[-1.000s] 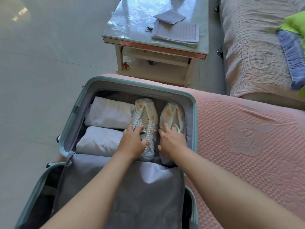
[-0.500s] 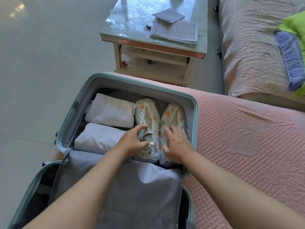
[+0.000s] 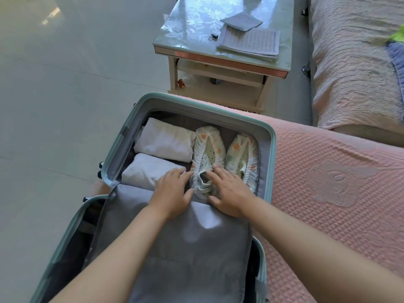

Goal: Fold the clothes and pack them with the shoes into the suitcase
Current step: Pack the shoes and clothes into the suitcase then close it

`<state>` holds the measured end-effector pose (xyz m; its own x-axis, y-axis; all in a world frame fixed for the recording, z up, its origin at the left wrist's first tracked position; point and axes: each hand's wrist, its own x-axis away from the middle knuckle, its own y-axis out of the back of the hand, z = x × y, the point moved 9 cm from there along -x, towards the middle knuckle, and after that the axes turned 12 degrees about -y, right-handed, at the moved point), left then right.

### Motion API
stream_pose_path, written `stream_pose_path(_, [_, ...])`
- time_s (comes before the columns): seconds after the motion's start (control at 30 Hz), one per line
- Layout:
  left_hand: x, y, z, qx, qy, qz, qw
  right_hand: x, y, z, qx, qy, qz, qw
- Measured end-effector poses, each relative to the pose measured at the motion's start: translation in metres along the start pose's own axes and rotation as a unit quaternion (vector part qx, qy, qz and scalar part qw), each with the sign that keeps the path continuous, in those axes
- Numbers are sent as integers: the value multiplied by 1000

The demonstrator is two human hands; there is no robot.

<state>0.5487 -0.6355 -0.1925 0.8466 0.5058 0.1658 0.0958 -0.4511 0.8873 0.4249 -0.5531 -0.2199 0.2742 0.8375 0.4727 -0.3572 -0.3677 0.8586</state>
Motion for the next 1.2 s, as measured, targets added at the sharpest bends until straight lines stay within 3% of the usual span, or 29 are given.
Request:
stream_pose_path(0.1, [18,10,-30,24,-30,-66,997,46,13,-2,-29,68,-34,997])
stream_pose_path(0.2, [37,15,-60,19,-28,-96,995,91,3,-11,31,131,-8,991])
stream_pose_path(0.3, [55,2,-78,37,-11,-65,997,117,-19,-15,96,184,6,978])
stream_pose_path(0.47, [84,-20,-97,28,-25,-10,999,123,-33,-7,133,219,-53,965])
stream_pose_path(0.6, [99,-29,-108,48,-36,45,997,129,-7,3,59,229,-134,962])
stream_pose_path(0.7, [103,-21,-122,63,-53,61,995,122,26,-6,-99,149,-155,972])
stream_pose_path(0.77, [99,-11,-127,32,-63,71,995,111,45,-17,-146,108,-151,972])
stream_pose_path(0.9, [90,9,-121,4,-57,89,994,105,72,-4,-150,186,-145,960])
stream_pose_path(0.97, [87,20,-115,58,-33,83,994,106,78,10,-162,212,-117,957])
stream_pose_path(1.03, [81,34,-112,145,-7,55,988,94,87,6,-220,137,-100,961])
stream_pose_path(1.1, [72,50,-114,194,-2,35,980,74,96,-24,-320,-21,-73,944])
stream_pose_path(1.2, [51,69,-122,114,-39,50,991,57,110,-68,-366,-199,-66,907])
